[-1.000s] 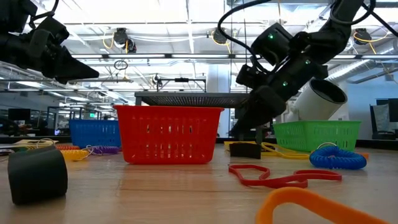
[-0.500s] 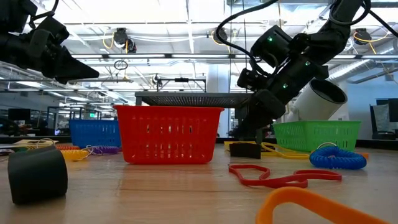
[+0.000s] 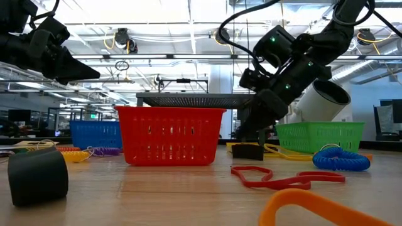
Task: Pick & Place Office Desk Supplies
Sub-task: Put the yellow crayon box into the red bin
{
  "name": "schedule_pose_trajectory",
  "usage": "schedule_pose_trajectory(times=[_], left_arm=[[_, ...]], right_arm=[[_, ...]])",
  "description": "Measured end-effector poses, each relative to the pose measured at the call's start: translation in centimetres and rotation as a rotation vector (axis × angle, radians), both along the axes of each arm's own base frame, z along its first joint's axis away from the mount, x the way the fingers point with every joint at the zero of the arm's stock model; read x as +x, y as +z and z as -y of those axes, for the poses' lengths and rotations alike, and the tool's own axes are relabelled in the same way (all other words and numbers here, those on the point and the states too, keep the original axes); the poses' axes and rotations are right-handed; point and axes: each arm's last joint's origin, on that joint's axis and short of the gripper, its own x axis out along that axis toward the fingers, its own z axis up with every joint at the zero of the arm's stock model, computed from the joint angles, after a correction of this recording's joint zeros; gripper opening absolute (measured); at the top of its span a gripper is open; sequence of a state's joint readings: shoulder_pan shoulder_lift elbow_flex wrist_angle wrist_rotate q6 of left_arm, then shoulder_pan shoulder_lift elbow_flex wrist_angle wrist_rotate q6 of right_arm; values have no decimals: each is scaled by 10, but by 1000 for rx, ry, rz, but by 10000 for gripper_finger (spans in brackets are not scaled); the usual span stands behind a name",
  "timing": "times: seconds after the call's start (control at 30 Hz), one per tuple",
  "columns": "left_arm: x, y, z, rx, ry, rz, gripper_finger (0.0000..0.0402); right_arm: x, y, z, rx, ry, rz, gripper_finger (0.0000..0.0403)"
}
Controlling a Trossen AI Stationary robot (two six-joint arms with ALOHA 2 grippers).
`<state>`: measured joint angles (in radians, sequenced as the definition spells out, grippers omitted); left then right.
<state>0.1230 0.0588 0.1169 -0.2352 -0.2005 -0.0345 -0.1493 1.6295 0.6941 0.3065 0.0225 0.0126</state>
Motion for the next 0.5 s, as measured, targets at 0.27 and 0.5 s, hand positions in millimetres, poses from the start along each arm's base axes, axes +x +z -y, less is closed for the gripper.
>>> schedule_pose_trajectory(times=[0.27,0.5], left_arm=[[0,0,0,0,0,0,35],[0,0,0,0,0,0,35]], right_arm=[[1,-6,-2,52,55,-7,226],[7,-9,-1,19,71,32,226]])
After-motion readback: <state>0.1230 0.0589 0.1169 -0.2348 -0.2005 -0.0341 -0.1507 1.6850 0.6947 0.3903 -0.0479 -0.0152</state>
